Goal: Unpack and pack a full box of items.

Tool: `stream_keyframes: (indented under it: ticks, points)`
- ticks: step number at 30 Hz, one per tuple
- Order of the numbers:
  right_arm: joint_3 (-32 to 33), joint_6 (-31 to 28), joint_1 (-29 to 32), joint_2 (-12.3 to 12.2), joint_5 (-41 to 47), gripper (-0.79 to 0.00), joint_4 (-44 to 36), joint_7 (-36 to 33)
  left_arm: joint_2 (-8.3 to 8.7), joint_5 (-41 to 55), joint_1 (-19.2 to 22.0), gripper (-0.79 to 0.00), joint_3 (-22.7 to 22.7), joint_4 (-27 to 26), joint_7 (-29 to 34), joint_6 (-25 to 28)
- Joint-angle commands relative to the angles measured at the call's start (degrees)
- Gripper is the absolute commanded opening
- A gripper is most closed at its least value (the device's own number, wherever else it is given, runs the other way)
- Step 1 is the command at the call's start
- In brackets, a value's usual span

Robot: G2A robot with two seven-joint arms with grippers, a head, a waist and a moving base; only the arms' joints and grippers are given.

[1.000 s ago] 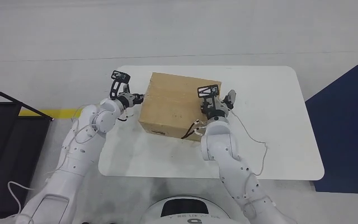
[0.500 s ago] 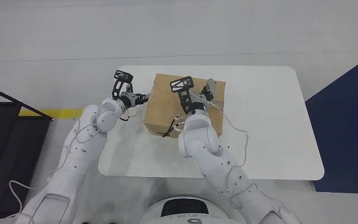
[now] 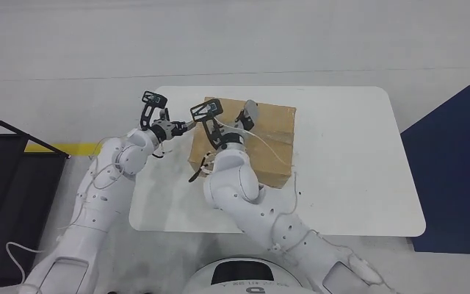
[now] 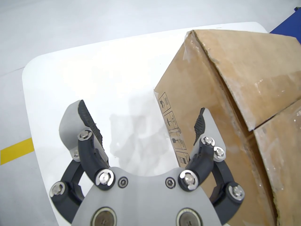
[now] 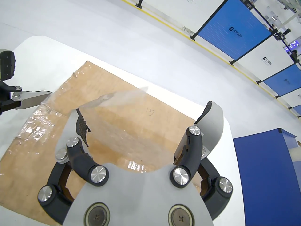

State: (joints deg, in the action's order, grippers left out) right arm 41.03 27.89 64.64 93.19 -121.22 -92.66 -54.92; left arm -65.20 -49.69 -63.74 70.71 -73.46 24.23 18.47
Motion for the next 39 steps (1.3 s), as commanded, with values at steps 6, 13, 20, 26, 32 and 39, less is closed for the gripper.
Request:
stream_keyframes:
  ticks: [6,13,20,26,32,39]
  points:
    - [-1.42,-1.52,0.81,1.33,-1.55,0.000,-0.43,0.27,0.05,-0.51,0.31,0.000,0.08,-0.56,0.54,0.37]
    - [1.73,-2.49,4.33,1.52,0.82,0.000,-5.78,4.24,0.15,-0.09,-0.57,0.000,1.05,-1.16,-0.70,-0.50]
    - [5.50,-4.68,9.06,0.56,2.74,0.000,-11.23,7.55,0.41,2.06,-2.23,0.000,3.95,-2.42,-2.06,-3.67]
    - [5.50,-4.68,9.06,0.56,2.74,0.000,-11.23,7.55,0.41,2.06,-2.23,0.000,3.95,-2.42,-2.06,-3.67]
    - [9.72,-4.01,13.49,-0.12,6.73,0.000,-14.70,13.61,0.36,-0.28,-2.68,0.000,3.30,-4.81,-3.34,-4.55]
    - [24.64,-12.41,30.41,-2.82,28.11,0.000,-26.13,34.86,0.08,10.36,-2.07,0.000,5.29,-4.78,-1.28,-3.30]
